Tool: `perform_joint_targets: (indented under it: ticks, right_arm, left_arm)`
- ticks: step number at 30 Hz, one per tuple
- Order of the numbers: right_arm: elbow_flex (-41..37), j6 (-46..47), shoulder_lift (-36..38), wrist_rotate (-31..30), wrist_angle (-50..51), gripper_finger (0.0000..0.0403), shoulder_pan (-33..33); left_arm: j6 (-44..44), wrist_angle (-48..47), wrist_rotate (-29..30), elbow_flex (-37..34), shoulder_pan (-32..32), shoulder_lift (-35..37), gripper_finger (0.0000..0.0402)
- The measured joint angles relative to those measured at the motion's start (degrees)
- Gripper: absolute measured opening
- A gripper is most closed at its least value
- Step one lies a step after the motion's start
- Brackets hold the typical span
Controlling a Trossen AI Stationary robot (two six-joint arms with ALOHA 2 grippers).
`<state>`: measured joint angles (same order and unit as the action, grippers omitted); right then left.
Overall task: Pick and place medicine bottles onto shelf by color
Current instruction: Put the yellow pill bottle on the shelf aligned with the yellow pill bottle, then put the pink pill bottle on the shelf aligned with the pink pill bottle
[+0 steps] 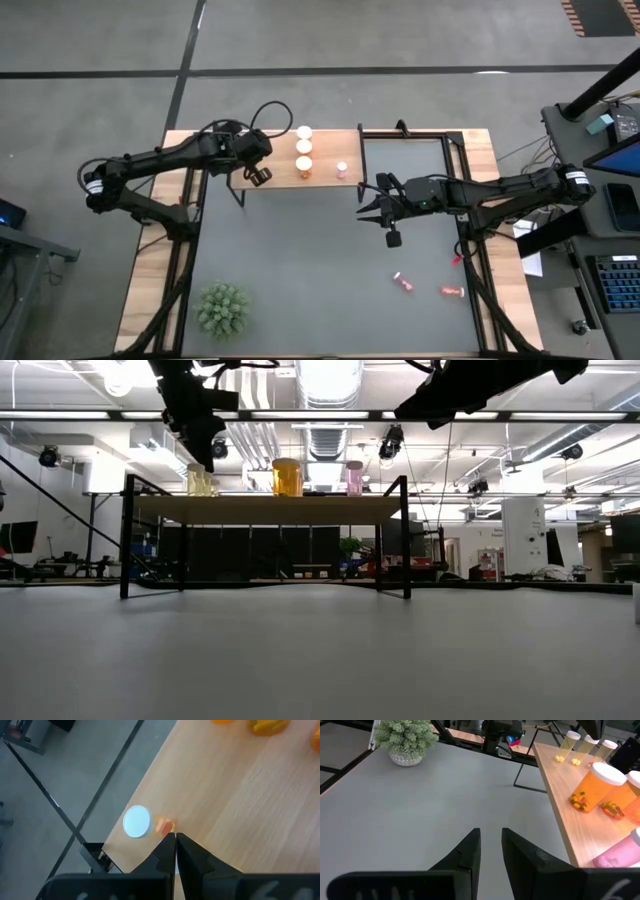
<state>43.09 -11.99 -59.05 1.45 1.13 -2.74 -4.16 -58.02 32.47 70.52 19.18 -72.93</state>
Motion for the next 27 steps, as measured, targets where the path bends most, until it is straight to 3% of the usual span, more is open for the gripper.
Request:
perform_joint_targets:
  ticks: [20,27]
  right_arm:
    - [0.0,0.2,0.0,0.0,0.0,0.0068,0.0]
    - [0.0,2.2,0.0,0.0,0.4,0.0068,0.0]
  left_arm:
    - [0.4,-0.1,-0.3,2.7,0.0,0.0,0.0000]
    - [0.4,0.0,-1.3,8.6,-4.1,0.0,0.0000]
